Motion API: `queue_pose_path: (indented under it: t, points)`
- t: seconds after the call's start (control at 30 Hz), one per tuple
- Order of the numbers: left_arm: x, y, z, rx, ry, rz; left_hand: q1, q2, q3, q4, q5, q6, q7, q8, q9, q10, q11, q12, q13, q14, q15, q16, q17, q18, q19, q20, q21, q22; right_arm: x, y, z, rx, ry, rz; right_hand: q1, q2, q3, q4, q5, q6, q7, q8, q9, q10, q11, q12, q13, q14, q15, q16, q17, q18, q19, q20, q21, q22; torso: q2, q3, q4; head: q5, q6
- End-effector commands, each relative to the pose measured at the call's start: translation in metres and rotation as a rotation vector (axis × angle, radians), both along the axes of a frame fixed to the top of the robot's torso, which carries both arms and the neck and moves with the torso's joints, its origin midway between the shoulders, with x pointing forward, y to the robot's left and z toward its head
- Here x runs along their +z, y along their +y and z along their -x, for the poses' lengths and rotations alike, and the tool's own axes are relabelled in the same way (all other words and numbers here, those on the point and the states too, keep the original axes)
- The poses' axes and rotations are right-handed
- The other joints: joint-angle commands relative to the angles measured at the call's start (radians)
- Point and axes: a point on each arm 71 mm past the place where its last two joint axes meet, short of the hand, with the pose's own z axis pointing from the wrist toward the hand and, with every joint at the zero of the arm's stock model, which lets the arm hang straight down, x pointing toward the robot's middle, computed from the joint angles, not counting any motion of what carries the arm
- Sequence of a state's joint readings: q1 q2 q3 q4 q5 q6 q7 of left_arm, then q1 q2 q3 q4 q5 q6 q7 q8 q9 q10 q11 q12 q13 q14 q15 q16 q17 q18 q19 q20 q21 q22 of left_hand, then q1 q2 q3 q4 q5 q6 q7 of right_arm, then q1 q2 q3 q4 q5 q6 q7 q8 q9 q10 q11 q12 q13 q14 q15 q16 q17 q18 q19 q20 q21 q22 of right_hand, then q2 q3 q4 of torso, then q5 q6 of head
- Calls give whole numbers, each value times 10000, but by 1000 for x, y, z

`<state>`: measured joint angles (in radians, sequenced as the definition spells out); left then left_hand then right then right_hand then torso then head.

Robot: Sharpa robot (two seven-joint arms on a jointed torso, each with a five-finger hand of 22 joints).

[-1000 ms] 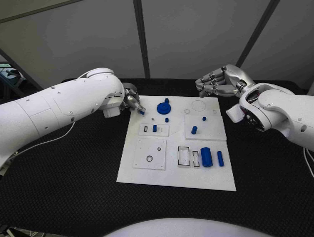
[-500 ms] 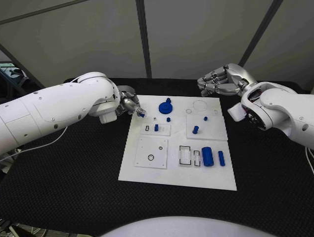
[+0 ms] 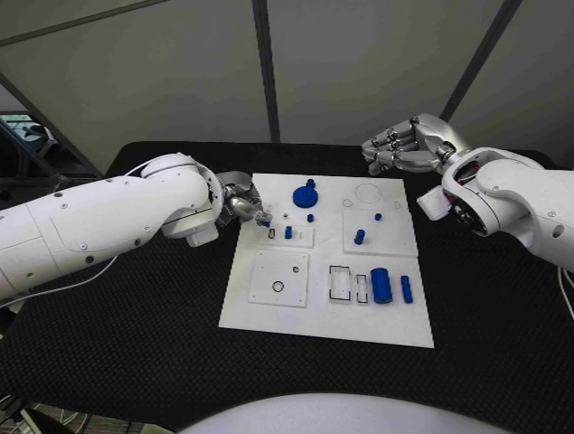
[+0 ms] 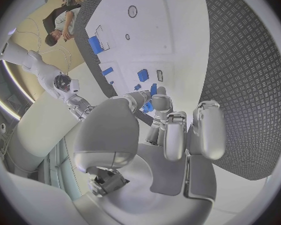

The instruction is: Assemble the parts on the task board

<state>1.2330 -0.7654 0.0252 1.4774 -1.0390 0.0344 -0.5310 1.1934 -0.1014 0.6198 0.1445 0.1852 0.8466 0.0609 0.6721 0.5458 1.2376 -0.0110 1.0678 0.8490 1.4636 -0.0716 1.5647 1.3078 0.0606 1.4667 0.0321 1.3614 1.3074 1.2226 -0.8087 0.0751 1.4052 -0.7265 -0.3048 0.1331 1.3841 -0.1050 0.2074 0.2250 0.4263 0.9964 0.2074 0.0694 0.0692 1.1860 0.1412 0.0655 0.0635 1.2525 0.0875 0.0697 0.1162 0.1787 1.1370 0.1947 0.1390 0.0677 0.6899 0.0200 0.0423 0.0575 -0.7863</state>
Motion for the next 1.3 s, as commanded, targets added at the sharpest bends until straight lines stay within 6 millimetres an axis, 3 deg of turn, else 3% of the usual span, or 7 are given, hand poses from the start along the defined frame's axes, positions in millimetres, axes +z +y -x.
queue_pose_path:
  t: [0.03,1.3]
  points:
    - [0,-1,0,173,-587,8,-106,0,1159,-1099,65,-25,-48,51,1129,144,-84,62,14,1044,-74,-8,2544,-95,294,-42,22,845,1,2,0,133,11,29,-54,35,-41,-30,38,-72,5,-35,-10,-97,-4,12,9,-47,26,-52,-13,53,60,19,-38,-12,12,-1,-21,9,-7]
    - [-13,-13,1,-645,-400,-1113,-267,-79,1347,-1201,159,-28,-68,155,1167,158,-104,80,20,1041,-95,-17,2533,-99,306,-60,35,869,1,5,0,202,30,35,-54,35,-41,-30,38,-72,5,-35,-10,-97,-4,12,9,-47,26,-52,-13,53,60,19,-38,-12,20,-5,-4,-22,-130]
